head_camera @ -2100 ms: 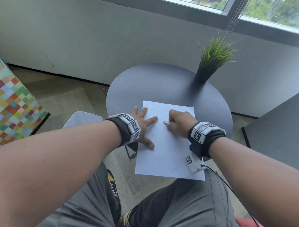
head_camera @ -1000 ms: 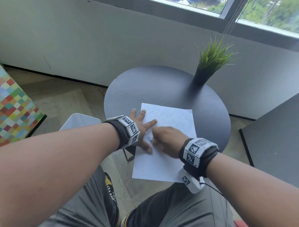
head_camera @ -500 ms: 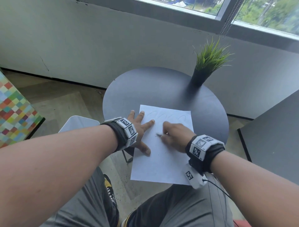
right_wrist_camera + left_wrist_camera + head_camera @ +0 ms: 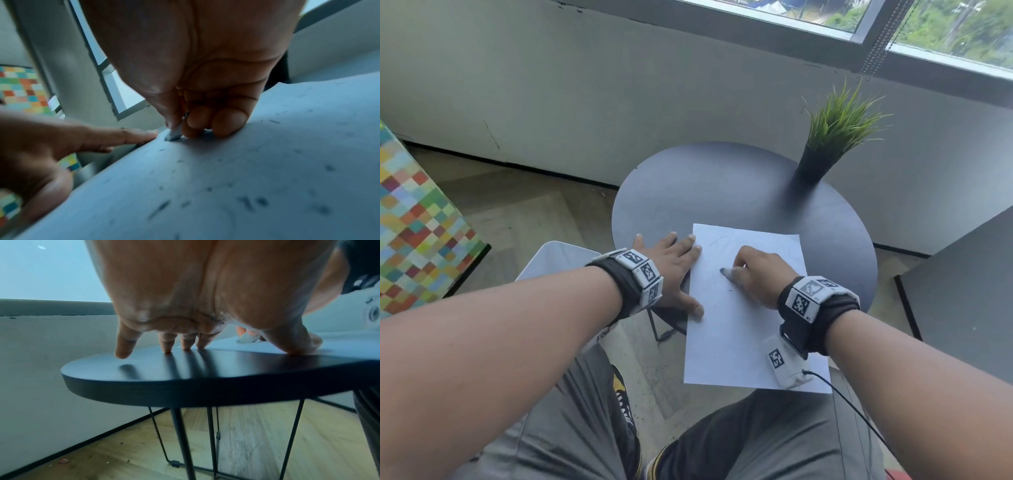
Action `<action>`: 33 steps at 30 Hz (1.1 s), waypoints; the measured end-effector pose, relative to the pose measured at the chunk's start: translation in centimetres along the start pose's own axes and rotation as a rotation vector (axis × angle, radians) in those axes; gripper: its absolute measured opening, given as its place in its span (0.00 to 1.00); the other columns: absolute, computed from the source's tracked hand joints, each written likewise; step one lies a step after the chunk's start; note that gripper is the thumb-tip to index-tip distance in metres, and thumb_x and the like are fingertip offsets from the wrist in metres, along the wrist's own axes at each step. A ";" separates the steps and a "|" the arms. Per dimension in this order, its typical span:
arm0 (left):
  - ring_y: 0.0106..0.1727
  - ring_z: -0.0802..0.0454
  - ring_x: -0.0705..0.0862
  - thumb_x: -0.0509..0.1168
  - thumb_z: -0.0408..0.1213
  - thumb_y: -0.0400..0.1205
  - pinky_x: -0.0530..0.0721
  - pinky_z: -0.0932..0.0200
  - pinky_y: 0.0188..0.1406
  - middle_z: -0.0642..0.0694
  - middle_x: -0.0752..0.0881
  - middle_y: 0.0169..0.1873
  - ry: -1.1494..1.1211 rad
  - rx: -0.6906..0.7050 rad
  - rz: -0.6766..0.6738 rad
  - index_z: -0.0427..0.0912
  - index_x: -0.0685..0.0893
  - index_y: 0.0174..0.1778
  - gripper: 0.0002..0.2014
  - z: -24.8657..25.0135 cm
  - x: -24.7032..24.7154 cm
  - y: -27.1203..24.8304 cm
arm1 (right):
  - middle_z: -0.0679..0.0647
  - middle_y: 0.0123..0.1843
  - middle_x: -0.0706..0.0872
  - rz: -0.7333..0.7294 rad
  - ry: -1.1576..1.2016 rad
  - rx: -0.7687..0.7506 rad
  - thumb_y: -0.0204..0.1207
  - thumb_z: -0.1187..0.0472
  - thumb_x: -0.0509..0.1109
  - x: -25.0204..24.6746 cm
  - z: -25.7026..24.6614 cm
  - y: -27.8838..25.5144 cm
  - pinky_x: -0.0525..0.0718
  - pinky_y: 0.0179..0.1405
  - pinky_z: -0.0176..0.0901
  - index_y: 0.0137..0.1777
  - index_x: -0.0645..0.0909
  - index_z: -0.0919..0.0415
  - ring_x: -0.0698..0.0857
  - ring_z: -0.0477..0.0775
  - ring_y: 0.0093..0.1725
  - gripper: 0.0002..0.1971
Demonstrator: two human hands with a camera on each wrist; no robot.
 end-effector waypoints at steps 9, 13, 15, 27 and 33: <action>0.86 0.48 0.40 0.58 0.85 0.59 0.58 0.17 0.72 0.58 0.37 0.86 0.027 0.008 -0.006 0.52 0.40 0.87 0.67 -0.2 0.3 0.2 | 0.53 0.45 0.84 0.035 -0.058 -0.108 0.80 0.43 0.64 1.2 -3.1 0.5 0.77 0.44 0.48 0.47 0.75 0.55 0.79 0.58 0.45 0.15; 0.86 0.45 0.39 0.61 0.84 0.60 0.58 0.15 0.70 0.56 0.37 0.86 0.036 0.013 -0.042 0.50 0.39 0.87 0.68 0.2 0.0 0.2 | 0.53 0.42 0.83 -0.053 -0.141 -0.188 0.80 0.43 0.65 1.5 -3.9 0.7 0.74 0.40 0.46 0.42 0.73 0.54 0.78 0.58 0.43 0.14; 0.86 0.44 0.39 0.62 0.84 0.59 0.59 0.15 0.68 0.56 0.37 0.86 0.047 0.012 -0.057 0.50 0.39 0.87 0.68 0.2 0.0 0.3 | 0.56 0.47 0.85 0.036 -0.107 -0.063 0.80 0.44 0.64 0.0 -2.5 1.9 0.74 0.42 0.46 0.44 0.73 0.55 0.80 0.60 0.47 0.14; 0.86 0.44 0.39 0.62 0.83 0.61 0.62 0.15 0.68 0.56 0.36 0.86 0.058 0.012 -0.071 0.49 0.40 0.87 0.68 0.3 -0.1 0.0 | 0.58 0.48 0.84 0.043 -0.114 -0.060 0.81 0.48 0.62 0.1 -4.0 2.9 0.78 0.45 0.48 0.43 0.71 0.54 0.81 0.63 0.49 0.11; 0.86 0.45 0.39 0.61 0.84 0.60 0.63 0.17 0.69 0.56 0.35 0.86 0.075 0.007 -0.076 0.50 0.38 0.87 0.68 0.3 -0.2 0.2 | 0.56 0.50 0.85 0.015 -0.097 -0.057 0.79 0.48 0.65 -0.2 -3.7 3.3 0.75 0.44 0.45 0.44 0.74 0.54 0.81 0.61 0.51 0.10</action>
Point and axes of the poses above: each hand's wrist, its own y-axis towards the middle knuckle, its own x-axis out of the palm, z = x × y, the point moved 5 cm from there along y, towards the middle knuckle
